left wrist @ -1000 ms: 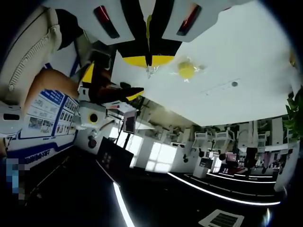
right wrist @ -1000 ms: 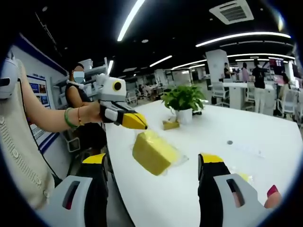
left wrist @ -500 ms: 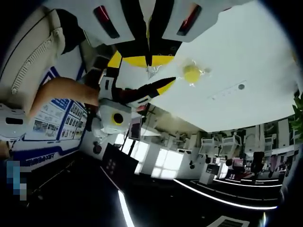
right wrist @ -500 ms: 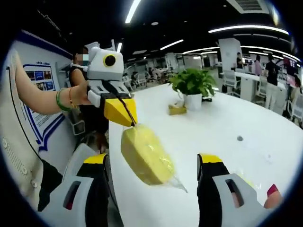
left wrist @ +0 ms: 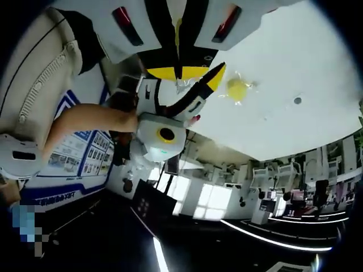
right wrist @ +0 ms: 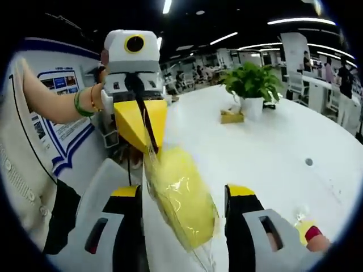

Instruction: Compare the silicone blocks by pressing each to a similar depth, holding the contact briefly, and releasing to observe deformation and rebound differences across the visible hardness samples.

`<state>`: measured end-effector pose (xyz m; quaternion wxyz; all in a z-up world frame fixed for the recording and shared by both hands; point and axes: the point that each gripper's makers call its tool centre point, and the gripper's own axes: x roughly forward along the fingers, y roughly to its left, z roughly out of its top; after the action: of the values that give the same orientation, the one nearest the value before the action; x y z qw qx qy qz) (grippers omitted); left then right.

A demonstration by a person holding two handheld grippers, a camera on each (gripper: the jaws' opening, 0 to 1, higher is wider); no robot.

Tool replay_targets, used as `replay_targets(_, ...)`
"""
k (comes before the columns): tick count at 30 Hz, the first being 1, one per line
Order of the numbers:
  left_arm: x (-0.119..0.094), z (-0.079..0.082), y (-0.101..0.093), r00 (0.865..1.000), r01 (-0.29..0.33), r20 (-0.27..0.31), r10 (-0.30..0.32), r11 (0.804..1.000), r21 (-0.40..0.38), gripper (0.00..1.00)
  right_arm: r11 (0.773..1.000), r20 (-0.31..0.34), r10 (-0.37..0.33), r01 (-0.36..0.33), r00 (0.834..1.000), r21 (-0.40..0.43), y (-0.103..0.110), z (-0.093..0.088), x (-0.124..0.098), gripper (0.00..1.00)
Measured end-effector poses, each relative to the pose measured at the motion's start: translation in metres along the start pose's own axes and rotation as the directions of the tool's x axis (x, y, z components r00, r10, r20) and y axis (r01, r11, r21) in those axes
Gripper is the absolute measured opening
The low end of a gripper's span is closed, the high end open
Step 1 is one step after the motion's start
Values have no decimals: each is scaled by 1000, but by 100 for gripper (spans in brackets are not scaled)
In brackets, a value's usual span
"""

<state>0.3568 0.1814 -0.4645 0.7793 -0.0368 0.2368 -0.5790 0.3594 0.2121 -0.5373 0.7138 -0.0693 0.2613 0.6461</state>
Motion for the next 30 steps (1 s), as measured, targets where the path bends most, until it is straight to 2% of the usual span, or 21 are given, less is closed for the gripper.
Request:
replay_targets(2, 1, -1, 1, 1000, 1, -4, -1, 1000, 1, 0, 1000, 4, 6, -6, 1000, 0, 0, 1, 0, 40)
replay_targets(9, 0, -2, 2, 1000, 4, -10, -4, 1000, 6, 0, 998, -18, -16, 15, 1000, -55, 1, -2, -1, 32)
replay_targets(13, -1, -5, 2, 1000, 4, -20, -4, 1000, 13, 0, 994, -43, -40, 36, 998, -100, 3, -5, -1, 22)
replay_targets(16, -1, -5, 0, 1000, 9, -17, -9, 1000, 14, 0, 995, -43, -42, 38, 998, -97, 5, -6, -2, 18)
replay_targets(22, -1, -6, -3, 1000, 9, -27, -8, 999, 36, 0, 993, -61, -60, 54, 996, -106, 10, -7, -3, 10)
replay_targets(27, -1, -5, -6, 1000, 13, -16, -12, 999, 43, 0, 987, -37, -86, 80, 996, -139, 11, -5, -4, 7)
replay_targets(30, -1, -5, -8, 1000, 15, -18, -14, 998, 53, 0, 989, -43, -81, 75, 996, -126, 14, -6, -4, 6)
